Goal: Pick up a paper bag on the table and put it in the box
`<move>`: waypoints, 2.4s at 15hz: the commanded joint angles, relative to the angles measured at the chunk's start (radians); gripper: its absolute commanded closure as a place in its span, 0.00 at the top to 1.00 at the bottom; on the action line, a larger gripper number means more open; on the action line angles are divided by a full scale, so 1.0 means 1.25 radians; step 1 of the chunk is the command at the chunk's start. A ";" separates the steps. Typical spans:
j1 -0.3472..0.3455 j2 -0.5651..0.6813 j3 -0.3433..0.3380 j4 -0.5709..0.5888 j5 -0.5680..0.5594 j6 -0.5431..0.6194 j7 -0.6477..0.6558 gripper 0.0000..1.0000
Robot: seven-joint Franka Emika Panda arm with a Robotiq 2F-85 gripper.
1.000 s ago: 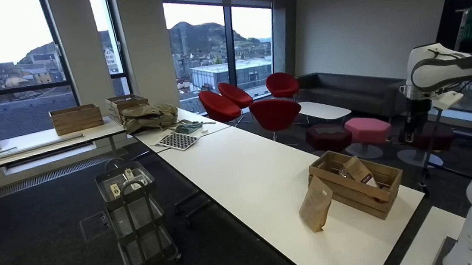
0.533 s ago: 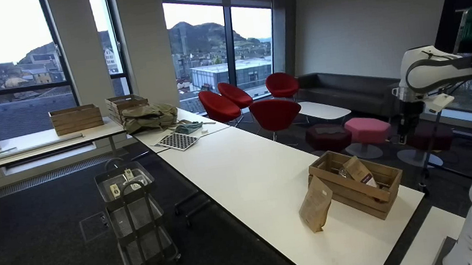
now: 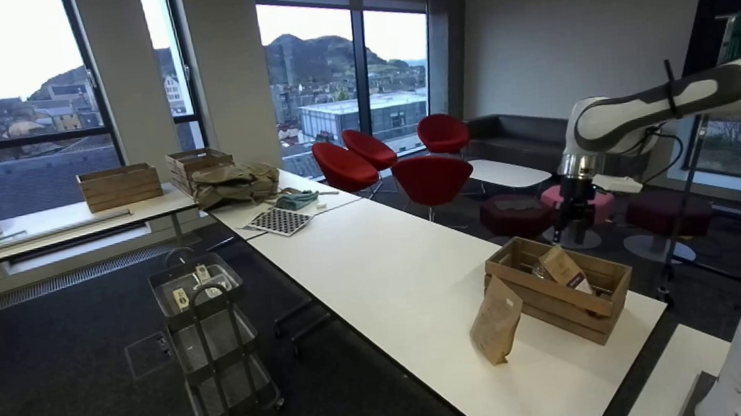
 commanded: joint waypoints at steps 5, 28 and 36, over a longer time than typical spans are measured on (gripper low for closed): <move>0.000 0.090 0.050 0.054 0.047 -0.002 0.010 1.00; 0.001 0.440 0.085 0.245 0.262 -0.040 -0.097 1.00; 0.009 0.453 0.110 0.240 0.214 0.069 0.004 1.00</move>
